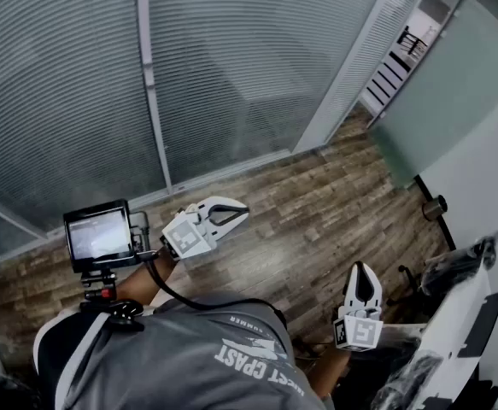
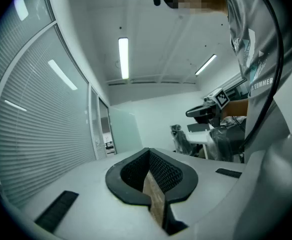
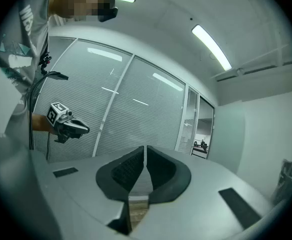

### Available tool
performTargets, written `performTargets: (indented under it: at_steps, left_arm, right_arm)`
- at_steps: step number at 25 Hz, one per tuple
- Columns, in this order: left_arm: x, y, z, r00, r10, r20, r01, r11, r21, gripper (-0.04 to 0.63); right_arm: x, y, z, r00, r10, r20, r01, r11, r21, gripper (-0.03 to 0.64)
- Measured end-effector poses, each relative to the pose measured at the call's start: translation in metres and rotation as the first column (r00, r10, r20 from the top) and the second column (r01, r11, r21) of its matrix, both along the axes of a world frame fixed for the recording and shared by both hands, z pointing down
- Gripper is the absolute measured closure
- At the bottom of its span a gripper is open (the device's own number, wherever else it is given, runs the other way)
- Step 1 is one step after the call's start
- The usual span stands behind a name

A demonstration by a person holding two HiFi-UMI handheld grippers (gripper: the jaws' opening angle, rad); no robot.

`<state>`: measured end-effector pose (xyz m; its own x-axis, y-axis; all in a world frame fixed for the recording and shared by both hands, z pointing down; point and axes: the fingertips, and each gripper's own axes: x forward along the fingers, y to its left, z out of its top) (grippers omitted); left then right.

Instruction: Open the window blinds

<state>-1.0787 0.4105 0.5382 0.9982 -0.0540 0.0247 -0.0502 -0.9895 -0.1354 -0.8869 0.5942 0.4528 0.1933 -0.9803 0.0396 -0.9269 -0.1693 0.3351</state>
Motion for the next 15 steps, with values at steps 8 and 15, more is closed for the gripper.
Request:
performTargets:
  at_steps: [8,15]
  left_arm:
    - [0.054,-0.022,-0.041,0.978,0.197,-0.071,-0.166,0.936,0.311,0.592]
    - [0.074,-0.015,-0.046,0.973,0.226,-0.035,-0.194,0.896,0.399,0.592]
  right_arm:
    - [-0.009,-0.021,-0.003,0.989,0.065,-0.135,-0.055,0.995,0.081,0.597]
    - [-0.005,-0.030,-0.001,0.953,0.095,-0.286,-0.094,0.995,0.019,0.597]
